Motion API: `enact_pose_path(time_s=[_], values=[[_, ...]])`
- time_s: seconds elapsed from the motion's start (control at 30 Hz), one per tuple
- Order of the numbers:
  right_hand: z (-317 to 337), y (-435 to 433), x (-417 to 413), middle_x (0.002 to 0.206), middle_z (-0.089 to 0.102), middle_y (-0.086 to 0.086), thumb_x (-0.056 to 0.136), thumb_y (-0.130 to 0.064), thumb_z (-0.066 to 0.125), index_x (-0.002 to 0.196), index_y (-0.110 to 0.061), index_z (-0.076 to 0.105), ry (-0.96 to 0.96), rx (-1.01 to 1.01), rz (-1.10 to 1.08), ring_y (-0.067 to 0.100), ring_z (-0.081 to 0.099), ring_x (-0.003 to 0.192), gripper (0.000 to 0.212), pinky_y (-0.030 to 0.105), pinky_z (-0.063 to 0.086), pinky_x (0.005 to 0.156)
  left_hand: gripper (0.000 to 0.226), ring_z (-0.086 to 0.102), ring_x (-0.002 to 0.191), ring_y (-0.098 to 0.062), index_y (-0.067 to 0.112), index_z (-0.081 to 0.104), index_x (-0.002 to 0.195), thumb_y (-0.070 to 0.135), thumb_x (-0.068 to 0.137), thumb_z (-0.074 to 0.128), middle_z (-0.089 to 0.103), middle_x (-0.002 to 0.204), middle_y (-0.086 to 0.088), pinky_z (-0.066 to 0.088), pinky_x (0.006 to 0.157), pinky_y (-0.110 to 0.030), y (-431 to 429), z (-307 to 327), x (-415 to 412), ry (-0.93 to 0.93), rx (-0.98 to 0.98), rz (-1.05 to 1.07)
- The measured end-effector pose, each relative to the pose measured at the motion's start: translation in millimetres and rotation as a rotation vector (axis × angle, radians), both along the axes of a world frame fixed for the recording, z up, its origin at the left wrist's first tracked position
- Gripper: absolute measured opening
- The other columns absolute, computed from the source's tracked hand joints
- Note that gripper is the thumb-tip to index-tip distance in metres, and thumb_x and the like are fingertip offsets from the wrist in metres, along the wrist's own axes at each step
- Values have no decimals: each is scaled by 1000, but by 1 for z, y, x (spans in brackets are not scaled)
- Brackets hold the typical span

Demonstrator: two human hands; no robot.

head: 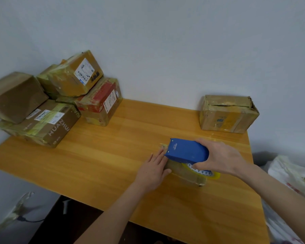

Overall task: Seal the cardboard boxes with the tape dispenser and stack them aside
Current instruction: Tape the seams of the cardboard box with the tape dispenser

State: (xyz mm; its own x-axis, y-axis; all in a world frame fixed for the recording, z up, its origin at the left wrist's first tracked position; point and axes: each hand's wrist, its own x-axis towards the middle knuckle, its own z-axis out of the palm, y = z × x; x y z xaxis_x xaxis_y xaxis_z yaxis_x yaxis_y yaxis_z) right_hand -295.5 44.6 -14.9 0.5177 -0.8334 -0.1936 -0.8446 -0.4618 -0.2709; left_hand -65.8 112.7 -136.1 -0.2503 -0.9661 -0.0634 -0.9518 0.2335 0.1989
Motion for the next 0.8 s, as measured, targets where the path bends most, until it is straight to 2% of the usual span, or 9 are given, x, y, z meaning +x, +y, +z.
enact_pose_path(time_s=[0.13, 0.2, 0.33, 0.4, 0.5, 0.57, 0.63, 0.7, 0.8], values=[[5, -3, -12, 101, 57, -15, 69, -63, 66, 134, -41, 39, 7, 57, -19, 10, 57, 87, 74, 27, 51, 63, 62, -21, 141, -4, 23, -11, 151, 50, 102, 15, -19, 154, 10, 1, 121, -35, 0, 0, 1, -27, 31, 14], [4, -3, -19, 98, 55, -17, 67, -64, 66, 134, -42, 38, 11, 81, -31, 9, 56, 85, 76, 25, 49, 60, 60, -20, 142, -4, 27, -18, 145, 50, 101, 15, -20, 154, 12, 1, 122, -35, 1, 1, -1, -24, 35, 22], [0, -3, -21, 99, 55, -17, 68, -62, 65, 137, -42, 36, -4, 91, -39, 9, 57, 84, 78, 24, 49, 60, 60, -18, 145, -7, 27, -19, 144, 53, 100, 12, -17, 158, 9, 0, 122, -36, 2, 1, -3, -58, 49, 47], [-1, -4, -19, 102, 57, -13, 70, -61, 66, 137, -40, 36, -29, 96, -53, 11, 58, 86, 76, 25, 51, 62, 63, -12, 147, -8, 25, -14, 148, 56, 98, 9, -10, 161, 8, -2, 121, -40, -1, 3, -6, -97, 36, 81], [-2, -4, -18, 105, 57, -12, 72, -60, 66, 136, -39, 37, -60, 97, -70, 12, 58, 89, 74, 24, 48, 64, 64, 5, 148, -15, 22, 13, 153, 54, 98, 12, 10, 161, 3, -1, 120, -43, -7, 10, -20, -126, -34, 113], [-3, 0, -18, 104, 57, -13, 72, -62, 66, 135, -39, 37, -60, 83, -54, 12, 57, 88, 73, 23, 44, 61, 62, -1, 149, -16, 21, 15, 153, 49, 98, 8, 5, 162, 2, -4, 120, -38, -6, 7, -28, -105, -47, 82], [-5, 3, -18, 103, 55, -15, 72, -63, 66, 135, -39, 37, -61, 61, -40, 10, 55, 86, 73, 21, 40, 59, 60, -15, 147, -13, 22, 1, 154, 47, 100, 5, -9, 161, 5, -6, 121, -35, -5, 2, -30, -69, -29, 55], [-3, 3, -18, 102, 52, -16, 73, -64, 65, 137, -40, 36, -52, 35, -38, 10, 52, 86, 75, 19, 36, 57, 59, -21, 144, -12, 23, -5, 153, 47, 100, 6, -15, 158, 7, -6, 121, -34, -6, 0, -26, -50, -14, 45], [-2, 0, -17, 102, 52, -17, 71, -65, 65, 139, -42, 35, -43, 54, -30, 10, 53, 87, 77, 21, 41, 59, 63, -22, 143, -10, 23, -7, 152, 51, 97, 0, -16, 157, 8, -8, 118, -33, -7, 0, -23, -88, -19, 45]])
